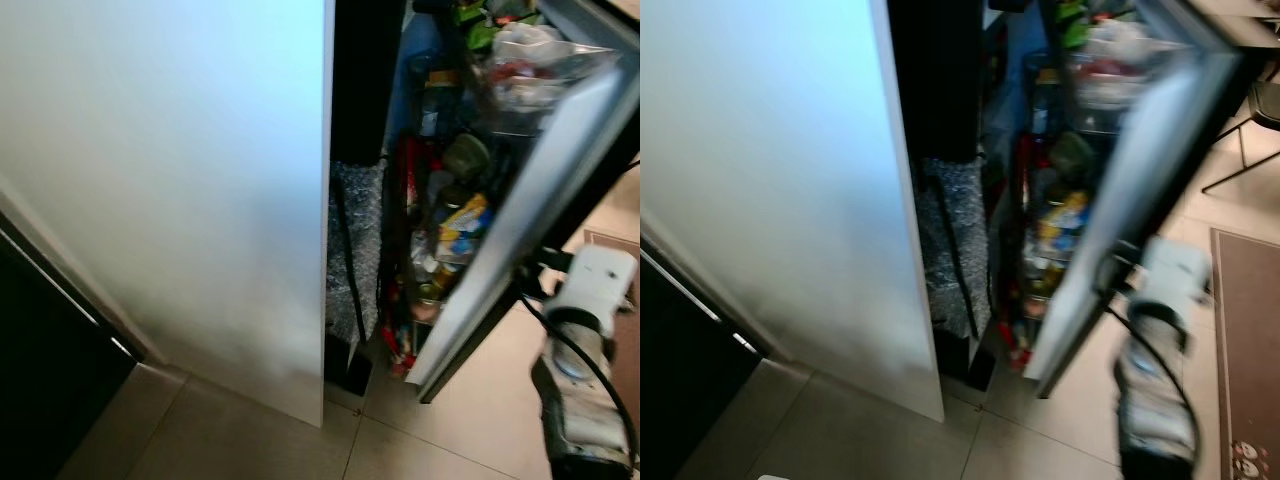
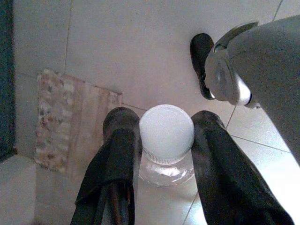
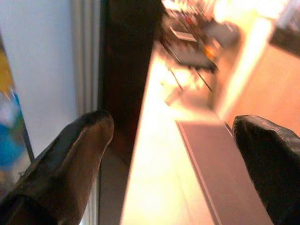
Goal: Restocking fridge
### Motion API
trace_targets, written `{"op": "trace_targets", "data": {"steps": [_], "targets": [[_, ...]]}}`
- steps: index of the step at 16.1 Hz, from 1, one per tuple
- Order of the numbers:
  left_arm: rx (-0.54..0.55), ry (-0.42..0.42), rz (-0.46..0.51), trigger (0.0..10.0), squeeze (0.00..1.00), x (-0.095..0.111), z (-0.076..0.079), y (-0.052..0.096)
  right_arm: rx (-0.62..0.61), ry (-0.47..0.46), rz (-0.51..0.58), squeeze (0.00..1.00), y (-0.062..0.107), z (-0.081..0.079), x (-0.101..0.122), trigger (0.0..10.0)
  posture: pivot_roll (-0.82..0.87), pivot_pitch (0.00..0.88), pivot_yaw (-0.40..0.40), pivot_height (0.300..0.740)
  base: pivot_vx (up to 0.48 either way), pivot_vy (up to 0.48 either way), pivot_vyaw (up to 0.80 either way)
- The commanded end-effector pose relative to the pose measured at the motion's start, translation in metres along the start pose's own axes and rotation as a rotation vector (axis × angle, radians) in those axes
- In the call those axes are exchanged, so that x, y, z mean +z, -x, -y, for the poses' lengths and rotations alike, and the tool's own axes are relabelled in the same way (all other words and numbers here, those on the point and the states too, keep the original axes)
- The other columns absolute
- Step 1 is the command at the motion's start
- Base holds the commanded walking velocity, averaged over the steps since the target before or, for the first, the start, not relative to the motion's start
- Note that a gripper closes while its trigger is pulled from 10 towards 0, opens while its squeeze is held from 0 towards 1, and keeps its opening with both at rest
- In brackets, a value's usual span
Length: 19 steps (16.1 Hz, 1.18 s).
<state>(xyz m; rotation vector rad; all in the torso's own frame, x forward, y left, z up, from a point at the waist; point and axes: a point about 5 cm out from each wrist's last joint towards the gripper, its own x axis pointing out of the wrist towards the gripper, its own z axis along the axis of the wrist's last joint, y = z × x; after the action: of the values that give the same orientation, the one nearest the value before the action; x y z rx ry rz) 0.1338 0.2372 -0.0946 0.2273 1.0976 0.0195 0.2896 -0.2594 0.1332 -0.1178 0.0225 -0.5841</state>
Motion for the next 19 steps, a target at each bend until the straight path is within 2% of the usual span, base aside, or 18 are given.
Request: {"op": "trace_targets", "data": {"steps": [1,2,4,8,10,11,13,15,17,19], "targets": [[-0.004,-0.022,-0.025,10.0,0.0,-0.006,-0.002,0.001,-0.043,-0.003,-0.117,0.0,0.0,0.018,-0.029,10.0,0.0,0.126,-0.006,0.74,0.0,0.0,0.0],[-0.004,-0.023,-0.025,10.0,0.0,-0.006,-0.002,0.001,-0.049,0.004,-0.141,0.0,0.0,0.022,-0.036,10.0,0.0,0.126,-0.004,0.74,0.0,0.0,0.0],[-0.006,-0.023,-0.026,10.0,0.0,-0.006,-0.002,0.001,-0.068,0.034,-0.267,0.0,0.004,0.036,-0.072,10.0,0.0,0.124,-0.006,0.74,0.0,0.0,0.0],[-0.006,-0.028,-0.033,10.0,0.0,-0.006,0.0,0.001,0.025,0.021,-0.492,0.0,0.026,0.035,-0.131,10.0,-0.01,0.124,-0.007,0.74,0.0,0.0,0.0],[0.005,0.003,-0.033,10.0,0.0,-0.006,0.001,0.0,0.158,0.036,-0.69,0.0,0.06,0.026,-0.174,10.0,0.0,0.123,-0.008,0.74,0.0,0.0,0.0],[0.004,0.005,-0.032,10.0,0.0,-0.006,0.001,0.0,0.203,0.05,-0.737,0.0,0.071,0.023,-0.183,10.0,0.0,0.123,-0.008,0.74,0.0,0.0,0.0],[-0.01,0.025,-0.031,10.0,0.0,-0.006,0.003,0.0,0.32,0.083,-0.904,0.0,0.112,0.018,-0.212,10.0,0.0,0.122,-0.008,0.74,0.0,0.0,0.0],[-0.013,0.019,-0.037,10.0,0.0,-0.006,0.003,0.0,0.328,0.091,-0.969,0.0,0.129,0.019,-0.222,10.0,0.01,0.123,-0.009,0.74,0.0,0.0,0.0],[-0.013,-0.001,-0.041,10.0,0.0,-0.007,0.003,0.0,0.367,0.079,-1.01,0.0,0.148,0.011,-0.229,10.0,0.01,0.128,-0.006,0.74,0.0,0.0,0.0],[-0.008,-0.019,-0.042,10.0,0.0,-0.007,0.002,0.001,0.397,0.098,-1.025,0.0,0.155,0.008,-0.232,10.0,0.0,0.133,-0.003,0.74,0.0,-0.328,0.0]]}}
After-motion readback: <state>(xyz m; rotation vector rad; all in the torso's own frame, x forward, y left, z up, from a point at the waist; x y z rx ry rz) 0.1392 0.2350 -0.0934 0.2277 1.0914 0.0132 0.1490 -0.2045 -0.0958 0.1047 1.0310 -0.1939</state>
